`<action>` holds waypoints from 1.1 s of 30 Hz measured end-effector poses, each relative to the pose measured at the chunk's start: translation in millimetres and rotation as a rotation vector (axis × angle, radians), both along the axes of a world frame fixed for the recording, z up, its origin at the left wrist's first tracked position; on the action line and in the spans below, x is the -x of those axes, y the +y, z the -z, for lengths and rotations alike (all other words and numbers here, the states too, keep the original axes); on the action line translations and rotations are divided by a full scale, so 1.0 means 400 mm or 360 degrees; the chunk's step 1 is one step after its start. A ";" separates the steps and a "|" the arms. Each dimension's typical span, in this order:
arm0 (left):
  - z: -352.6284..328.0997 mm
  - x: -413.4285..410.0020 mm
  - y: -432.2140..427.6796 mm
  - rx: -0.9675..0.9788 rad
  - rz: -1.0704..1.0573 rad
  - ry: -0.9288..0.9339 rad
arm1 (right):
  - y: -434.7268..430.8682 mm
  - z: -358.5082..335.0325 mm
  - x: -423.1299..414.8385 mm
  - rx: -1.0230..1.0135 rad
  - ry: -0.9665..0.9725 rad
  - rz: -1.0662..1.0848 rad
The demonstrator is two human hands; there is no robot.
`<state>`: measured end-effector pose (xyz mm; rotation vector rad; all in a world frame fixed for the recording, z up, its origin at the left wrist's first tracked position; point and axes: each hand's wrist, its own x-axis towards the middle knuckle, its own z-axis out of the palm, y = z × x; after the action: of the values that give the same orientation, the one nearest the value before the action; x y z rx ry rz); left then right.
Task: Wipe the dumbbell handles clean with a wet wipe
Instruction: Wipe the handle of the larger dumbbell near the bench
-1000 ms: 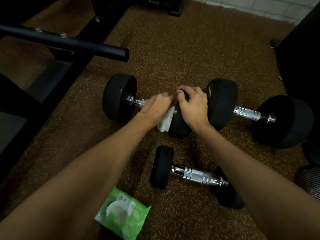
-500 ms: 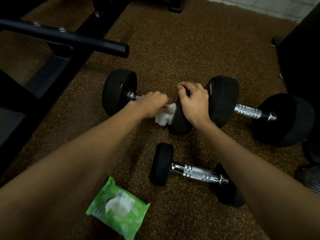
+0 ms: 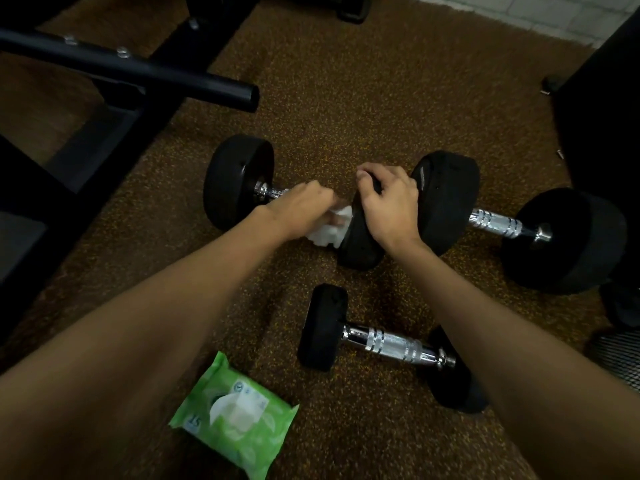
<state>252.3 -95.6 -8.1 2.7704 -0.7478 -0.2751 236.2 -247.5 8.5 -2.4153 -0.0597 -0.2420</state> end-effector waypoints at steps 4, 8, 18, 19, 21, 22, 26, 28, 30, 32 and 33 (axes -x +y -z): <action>-0.032 0.001 -0.013 0.0077 -0.0121 0.0072 | -0.002 0.010 -0.011 -0.0007 0.0035 0.0008; -0.004 0.045 -0.040 -0.0096 -0.0208 -0.0260 | -0.004 0.012 -0.015 -0.0019 0.0054 0.0031; 0.116 0.146 0.019 -0.0286 0.0166 -0.0813 | -0.004 0.022 -0.017 0.0000 -0.0012 0.0020; 0.119 0.149 0.023 -0.0327 0.0187 -0.0815 | -0.005 0.024 -0.018 0.0005 -0.0005 0.0020; 0.119 0.162 0.030 -0.0406 0.0226 -0.0808 | -0.005 0.026 -0.020 0.0011 0.0013 0.0019; 0.126 0.169 0.031 -0.0459 0.0252 -0.0788 | -0.008 0.029 -0.021 0.0013 0.0027 0.0020; 0.142 0.208 0.043 -0.0684 0.0284 -0.0618 | -0.008 0.032 -0.025 0.0007 -0.0032 -0.0012; 0.124 0.219 0.043 -0.0646 0.0145 -0.0374 | -0.006 0.026 -0.022 0.0006 -0.0050 -0.0012; 0.090 0.227 0.038 -0.0477 -0.0022 -0.0239 | -0.005 0.021 -0.020 0.0007 -0.0059 -0.0025; 0.054 0.228 0.039 -0.0122 -0.0225 -0.0208 | -0.008 0.018 -0.023 0.0021 -0.0018 -0.0034; 0.032 0.227 0.042 0.0077 -0.0340 -0.0200 | -0.010 0.017 -0.026 0.0039 0.0035 -0.0033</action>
<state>161.6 -78.9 -20.7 2.8110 -0.4729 -0.0407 246.6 -251.4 1.8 -2.4401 -0.0781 -0.2059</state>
